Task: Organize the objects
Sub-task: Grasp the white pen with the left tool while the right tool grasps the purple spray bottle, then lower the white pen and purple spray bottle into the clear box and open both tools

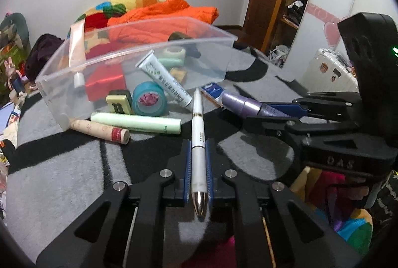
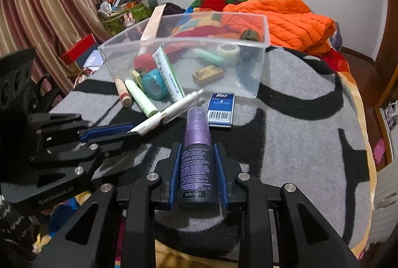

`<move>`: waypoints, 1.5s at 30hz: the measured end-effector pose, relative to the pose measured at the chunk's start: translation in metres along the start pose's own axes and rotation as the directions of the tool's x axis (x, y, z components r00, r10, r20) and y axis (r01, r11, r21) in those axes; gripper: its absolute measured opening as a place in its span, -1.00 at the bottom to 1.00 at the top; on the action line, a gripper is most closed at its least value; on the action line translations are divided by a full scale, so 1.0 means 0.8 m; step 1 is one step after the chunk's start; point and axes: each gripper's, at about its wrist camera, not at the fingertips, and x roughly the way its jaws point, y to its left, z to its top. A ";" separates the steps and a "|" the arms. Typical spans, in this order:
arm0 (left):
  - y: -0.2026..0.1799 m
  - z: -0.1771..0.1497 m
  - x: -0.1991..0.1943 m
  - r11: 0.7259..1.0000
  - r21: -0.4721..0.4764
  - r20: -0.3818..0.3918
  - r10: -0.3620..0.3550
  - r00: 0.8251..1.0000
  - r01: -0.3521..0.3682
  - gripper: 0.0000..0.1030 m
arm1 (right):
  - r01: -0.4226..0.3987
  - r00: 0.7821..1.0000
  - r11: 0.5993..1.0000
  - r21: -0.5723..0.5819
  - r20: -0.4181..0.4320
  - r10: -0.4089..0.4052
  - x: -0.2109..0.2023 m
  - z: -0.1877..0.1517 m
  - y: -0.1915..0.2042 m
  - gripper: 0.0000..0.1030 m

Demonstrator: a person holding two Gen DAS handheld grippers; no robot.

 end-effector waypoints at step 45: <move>0.129 0.118 0.019 0.964 -0.228 0.057 0.154 0.986 -0.137 -0.80 | 0.033 0.999 0.999 -0.008 0.002 -0.033 0.111 0.178 -0.007 -0.55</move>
